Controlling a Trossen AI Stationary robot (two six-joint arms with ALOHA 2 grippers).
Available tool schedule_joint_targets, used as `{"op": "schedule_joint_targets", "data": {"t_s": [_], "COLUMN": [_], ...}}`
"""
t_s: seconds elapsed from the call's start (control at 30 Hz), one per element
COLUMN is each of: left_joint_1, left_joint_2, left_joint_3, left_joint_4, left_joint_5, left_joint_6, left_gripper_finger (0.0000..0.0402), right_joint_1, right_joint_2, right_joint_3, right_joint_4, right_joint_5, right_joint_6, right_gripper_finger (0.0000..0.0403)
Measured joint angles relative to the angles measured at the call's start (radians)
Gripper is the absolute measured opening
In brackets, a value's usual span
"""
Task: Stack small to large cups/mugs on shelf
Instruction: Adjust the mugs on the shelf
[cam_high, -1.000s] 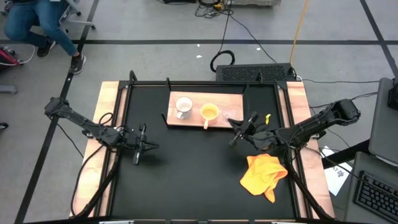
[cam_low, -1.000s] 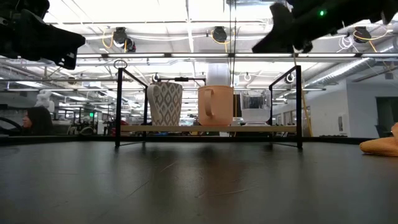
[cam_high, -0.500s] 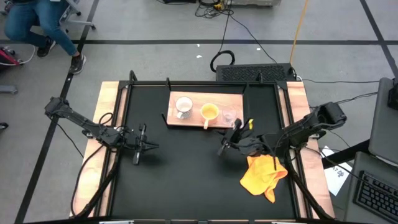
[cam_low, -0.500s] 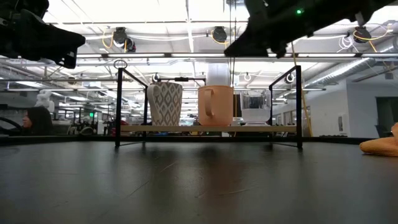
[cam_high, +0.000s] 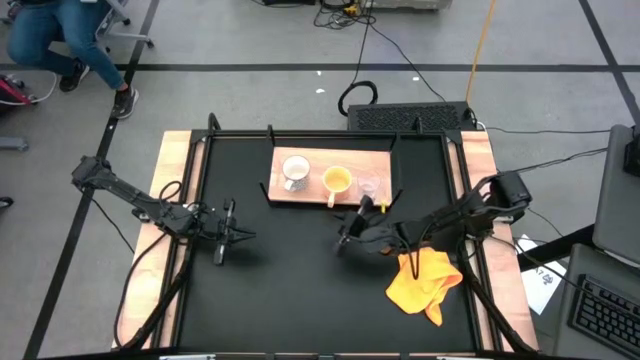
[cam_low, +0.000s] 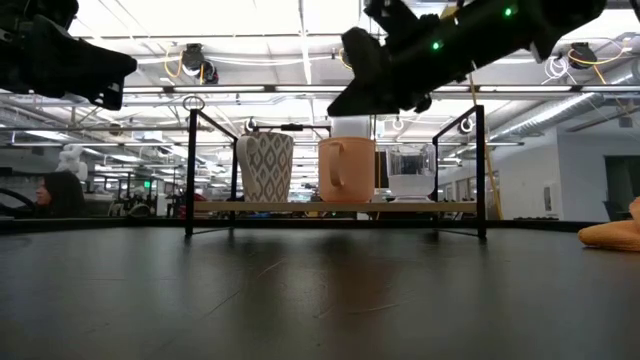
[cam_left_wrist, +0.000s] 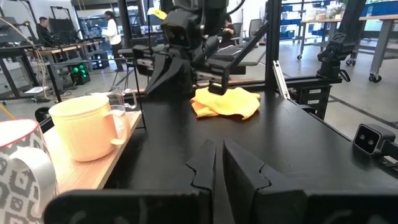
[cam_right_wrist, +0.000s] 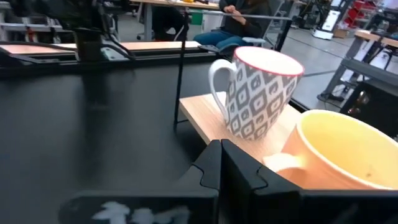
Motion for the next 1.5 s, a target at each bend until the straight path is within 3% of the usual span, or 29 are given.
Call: {"op": "schedule_joint_targets", "data": {"t_s": [0.13,0.27,0.67,0.83,1.5], "left_joint_1": [0.000,0.000,0.000,0.000,0.000], "left_joint_2": [0.000,0.000,0.000,0.000,0.000], "left_joint_3": [0.000,0.000,0.000,0.000,0.000], "left_joint_4": [-0.001,-0.005,-0.010,-0.026,-0.033], "left_joint_5": [0.006,0.006,0.007,0.008,0.008], "left_joint_6": [0.001,0.001,0.002,0.002,0.002], "left_gripper_finger": [0.0033,0.0033,0.0033,0.0033,0.0033], "right_joint_1": [-0.012,-0.034,-0.066,-0.087,-0.121], "right_joint_2": [0.015,0.033,0.042,0.042,0.042], "right_joint_3": [0.000,0.000,0.000,0.000,0.000], "right_joint_4": [0.019,0.034,0.036,0.036,-0.017], "right_joint_5": [-0.005,-0.078,-0.081,-0.153,-0.144], "right_joint_6": [0.005,0.028,0.030,0.056,0.132], "right_gripper_finger": [0.0000,0.0000,0.0000,0.0000,0.0000]}}
